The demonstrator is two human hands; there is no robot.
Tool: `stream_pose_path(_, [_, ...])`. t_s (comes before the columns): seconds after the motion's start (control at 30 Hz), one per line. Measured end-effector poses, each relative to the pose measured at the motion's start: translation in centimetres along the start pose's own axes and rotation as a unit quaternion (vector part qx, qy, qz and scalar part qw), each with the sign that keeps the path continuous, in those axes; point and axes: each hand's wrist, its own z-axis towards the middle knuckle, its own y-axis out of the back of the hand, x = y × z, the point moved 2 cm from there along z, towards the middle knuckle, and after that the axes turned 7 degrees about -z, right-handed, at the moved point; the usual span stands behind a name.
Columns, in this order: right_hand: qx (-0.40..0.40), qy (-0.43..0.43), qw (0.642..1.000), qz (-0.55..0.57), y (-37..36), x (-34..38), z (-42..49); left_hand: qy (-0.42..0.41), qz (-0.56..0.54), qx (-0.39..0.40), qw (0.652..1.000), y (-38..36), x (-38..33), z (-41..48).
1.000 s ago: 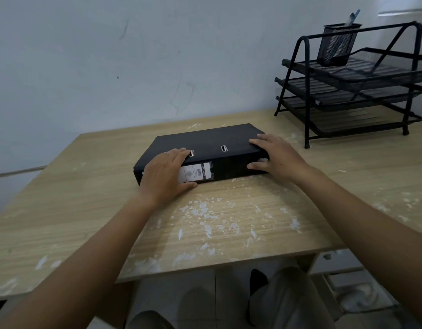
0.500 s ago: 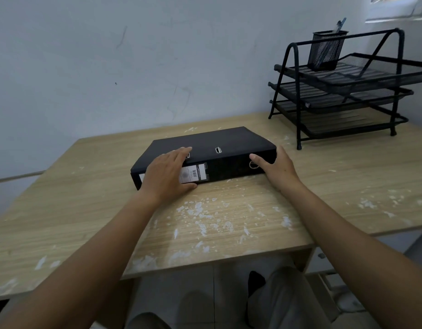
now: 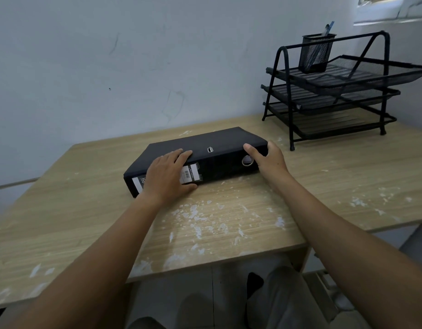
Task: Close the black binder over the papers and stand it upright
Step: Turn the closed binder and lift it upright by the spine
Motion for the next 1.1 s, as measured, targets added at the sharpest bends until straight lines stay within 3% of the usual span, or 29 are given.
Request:
stream_pose_path(0.17, [-0.012,0.047,0.999,-0.023,0.6,3.3,0.3,0.006,0.018,-0.035,0.999,1.0,1.5,-0.8])
stream_pose_path(0.33, [-0.026,0.121,0.99,-0.062,1.5,8.3,0.7,0.038,-0.032,-0.092,0.995,1.6,1.7,-1.2])
stream_pose_path(0.63, [-0.107,0.248,0.943,-0.196,-0.2,15.7,1.3,0.11,-0.156,-0.19,0.963,2.8,1.1,-1.8])
stream_pose_path(0.9, [-0.127,0.229,0.964,-0.035,-4.6,19.3,0.2,0.159,-0.25,-0.241,0.924,3.8,1.0,-2.3])
stream_pose_path(1.1, [-0.082,0.188,0.977,0.053,-8.2,22.3,-1.5,0.216,-0.317,-0.266,0.885,4.1,1.5,-2.8])
